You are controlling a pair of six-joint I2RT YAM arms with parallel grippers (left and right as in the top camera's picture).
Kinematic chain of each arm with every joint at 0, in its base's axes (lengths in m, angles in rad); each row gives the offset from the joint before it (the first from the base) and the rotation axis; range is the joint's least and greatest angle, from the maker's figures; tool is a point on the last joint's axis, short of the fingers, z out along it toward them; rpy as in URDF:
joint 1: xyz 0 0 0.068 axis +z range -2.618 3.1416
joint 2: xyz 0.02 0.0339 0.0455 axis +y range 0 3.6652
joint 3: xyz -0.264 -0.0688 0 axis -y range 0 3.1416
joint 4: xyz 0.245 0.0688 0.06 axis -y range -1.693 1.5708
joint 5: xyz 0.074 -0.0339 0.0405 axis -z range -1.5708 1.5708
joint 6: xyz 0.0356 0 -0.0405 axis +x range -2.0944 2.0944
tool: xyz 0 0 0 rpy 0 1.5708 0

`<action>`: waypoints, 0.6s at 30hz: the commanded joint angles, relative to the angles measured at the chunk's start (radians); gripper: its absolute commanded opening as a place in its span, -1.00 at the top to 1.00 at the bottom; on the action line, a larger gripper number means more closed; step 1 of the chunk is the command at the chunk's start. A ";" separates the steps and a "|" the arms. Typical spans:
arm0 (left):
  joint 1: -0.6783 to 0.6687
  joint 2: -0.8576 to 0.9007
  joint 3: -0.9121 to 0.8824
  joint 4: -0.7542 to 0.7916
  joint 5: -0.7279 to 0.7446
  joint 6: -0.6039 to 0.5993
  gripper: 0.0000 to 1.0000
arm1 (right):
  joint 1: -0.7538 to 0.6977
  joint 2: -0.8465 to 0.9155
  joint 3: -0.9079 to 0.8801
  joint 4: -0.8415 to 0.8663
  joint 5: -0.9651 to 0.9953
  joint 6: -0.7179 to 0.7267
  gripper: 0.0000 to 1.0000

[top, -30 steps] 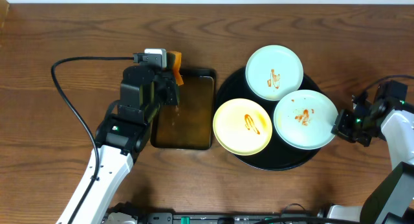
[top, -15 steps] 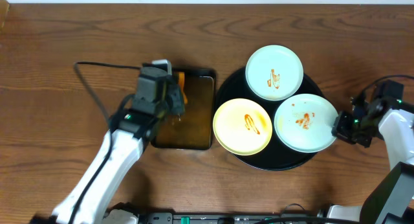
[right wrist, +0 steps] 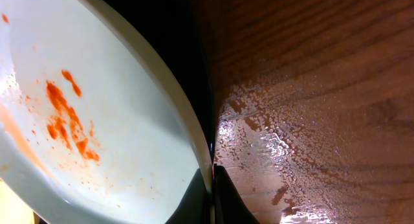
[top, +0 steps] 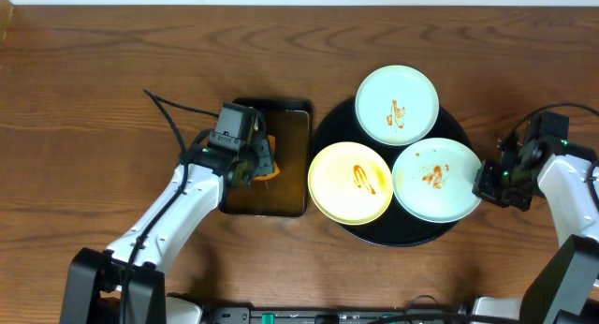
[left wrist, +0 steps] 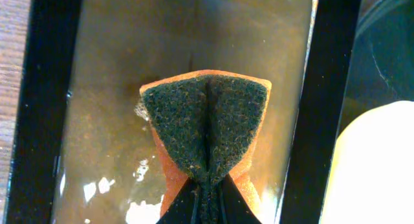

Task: Clean dirty plates on tray and stack at the side
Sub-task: 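Carry the sponge with the left gripper onto the right-held plate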

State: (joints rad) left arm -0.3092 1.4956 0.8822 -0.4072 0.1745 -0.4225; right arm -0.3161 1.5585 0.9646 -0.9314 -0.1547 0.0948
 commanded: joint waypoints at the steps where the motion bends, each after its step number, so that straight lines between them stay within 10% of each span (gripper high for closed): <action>1: -0.002 -0.002 0.010 -0.003 0.030 -0.010 0.85 | 0.010 -0.015 0.002 -0.011 0.005 0.009 0.97; 18: -0.271 -0.025 0.158 0.302 0.206 -0.106 0.85 | 0.085 -0.015 0.002 -0.041 -0.006 0.013 0.97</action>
State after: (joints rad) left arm -0.5156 1.4406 1.0279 -0.1558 0.3573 -0.4534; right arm -0.2470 1.5585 0.9646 -0.9695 -0.1513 0.0986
